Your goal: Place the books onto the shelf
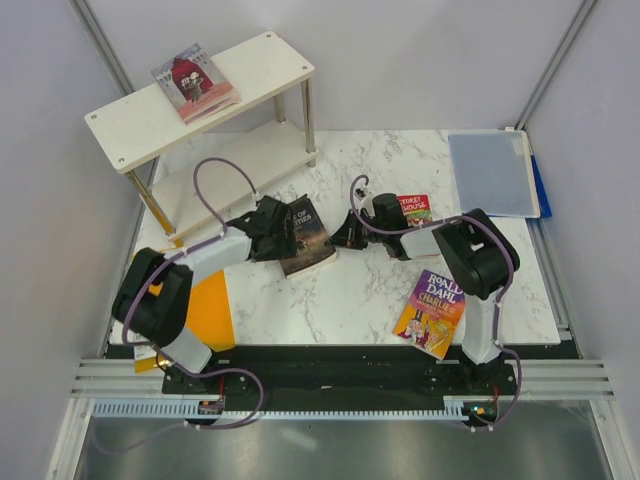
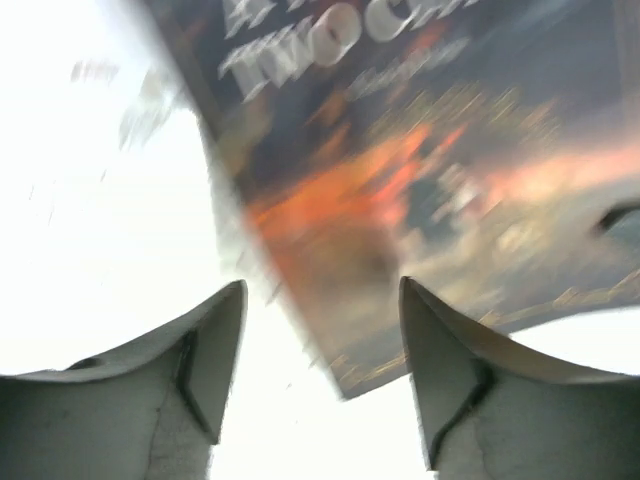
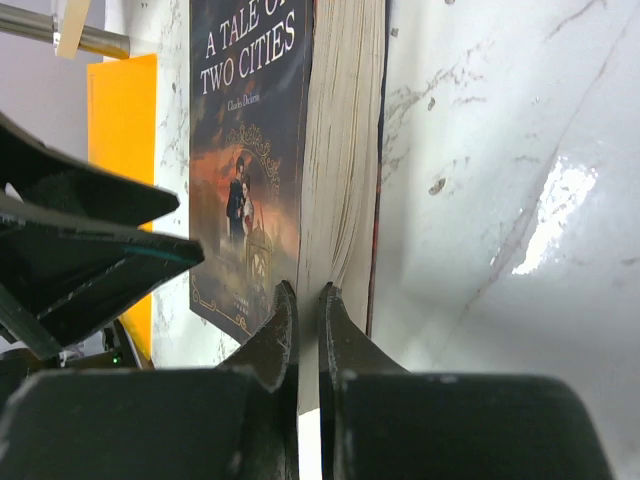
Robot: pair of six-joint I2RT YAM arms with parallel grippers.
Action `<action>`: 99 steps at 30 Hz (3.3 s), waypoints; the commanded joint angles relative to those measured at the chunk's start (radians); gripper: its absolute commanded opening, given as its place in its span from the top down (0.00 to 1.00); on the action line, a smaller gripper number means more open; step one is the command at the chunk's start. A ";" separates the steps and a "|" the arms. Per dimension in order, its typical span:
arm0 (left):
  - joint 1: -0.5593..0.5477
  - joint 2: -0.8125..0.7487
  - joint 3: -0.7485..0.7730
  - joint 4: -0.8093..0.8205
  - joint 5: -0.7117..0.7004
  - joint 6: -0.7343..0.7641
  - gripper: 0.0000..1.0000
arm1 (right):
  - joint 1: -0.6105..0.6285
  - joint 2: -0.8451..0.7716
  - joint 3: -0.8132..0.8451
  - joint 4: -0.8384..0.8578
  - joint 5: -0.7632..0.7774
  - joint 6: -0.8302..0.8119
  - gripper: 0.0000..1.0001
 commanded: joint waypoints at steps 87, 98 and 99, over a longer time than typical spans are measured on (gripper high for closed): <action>0.007 0.071 -0.645 1.679 0.413 -0.502 0.47 | -0.031 0.069 -0.084 -0.072 -0.217 0.060 1.00; 0.009 0.029 -0.644 1.541 0.424 -0.454 0.98 | -0.033 0.037 -0.072 -0.127 -0.145 0.012 0.99; 0.009 0.007 -0.641 1.489 0.423 -0.434 0.98 | -0.031 0.032 -0.058 -0.154 -0.136 0.001 0.99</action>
